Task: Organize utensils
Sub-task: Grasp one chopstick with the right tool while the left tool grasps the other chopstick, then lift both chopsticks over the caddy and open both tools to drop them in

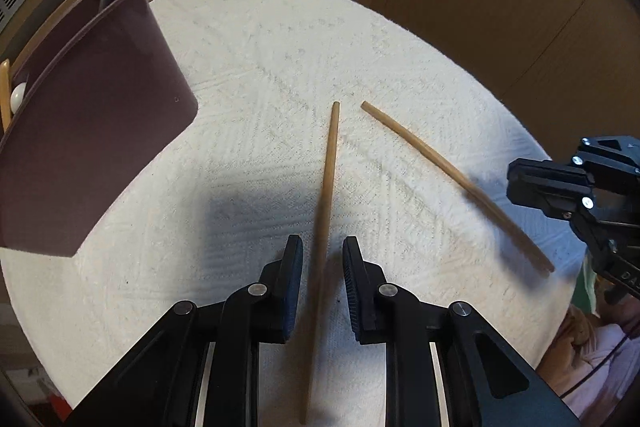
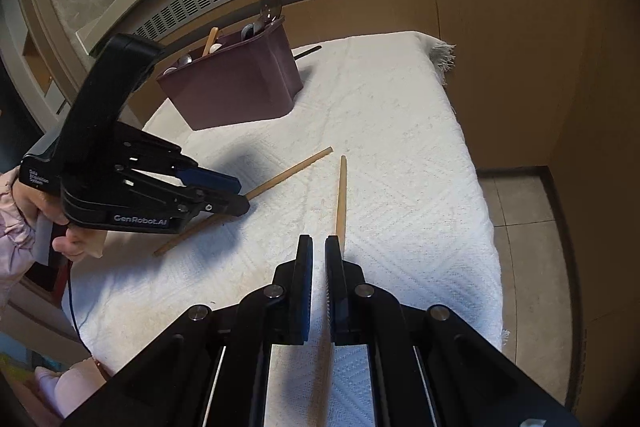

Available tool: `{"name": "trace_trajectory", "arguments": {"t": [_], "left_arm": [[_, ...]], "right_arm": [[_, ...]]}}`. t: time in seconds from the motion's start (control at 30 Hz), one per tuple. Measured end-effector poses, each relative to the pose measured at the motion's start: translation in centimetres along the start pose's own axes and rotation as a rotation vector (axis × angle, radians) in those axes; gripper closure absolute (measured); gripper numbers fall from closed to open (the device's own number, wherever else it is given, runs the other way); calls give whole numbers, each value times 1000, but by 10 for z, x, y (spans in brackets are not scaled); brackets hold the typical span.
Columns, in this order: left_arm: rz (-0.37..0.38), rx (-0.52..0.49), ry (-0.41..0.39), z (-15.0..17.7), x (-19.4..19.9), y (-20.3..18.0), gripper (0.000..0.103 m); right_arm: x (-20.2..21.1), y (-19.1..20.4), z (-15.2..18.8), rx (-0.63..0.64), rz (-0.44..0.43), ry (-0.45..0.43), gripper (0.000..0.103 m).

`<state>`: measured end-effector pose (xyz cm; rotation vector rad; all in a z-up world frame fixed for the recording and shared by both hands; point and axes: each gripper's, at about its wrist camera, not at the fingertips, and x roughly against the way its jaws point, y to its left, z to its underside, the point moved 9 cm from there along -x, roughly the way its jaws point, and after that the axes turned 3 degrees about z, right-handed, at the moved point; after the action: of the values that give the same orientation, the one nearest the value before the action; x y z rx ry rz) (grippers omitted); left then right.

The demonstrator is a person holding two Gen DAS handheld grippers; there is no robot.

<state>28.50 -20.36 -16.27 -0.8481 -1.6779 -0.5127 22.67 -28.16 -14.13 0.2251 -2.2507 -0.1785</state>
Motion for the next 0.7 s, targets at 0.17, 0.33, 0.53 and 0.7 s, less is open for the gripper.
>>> {"name": "trace_trajectory", "arguments": {"t": [0.17, 0.33, 0.53, 0.7], "left_arm": [[-6, 32, -27, -6, 1, -6, 96], [14, 176, -178, 13, 23, 14, 97], [-26, 379, -449, 52, 83, 45, 97], [-51, 473, -634, 74, 125, 53, 97]], "right_arm": [[-2, -5, 1, 23, 40, 8, 91], [-7, -8, 2, 33, 68, 26, 82], [-31, -3, -6, 56, 95, 72, 82], [-50, 0, -8, 89, 186, 86, 82]]}}
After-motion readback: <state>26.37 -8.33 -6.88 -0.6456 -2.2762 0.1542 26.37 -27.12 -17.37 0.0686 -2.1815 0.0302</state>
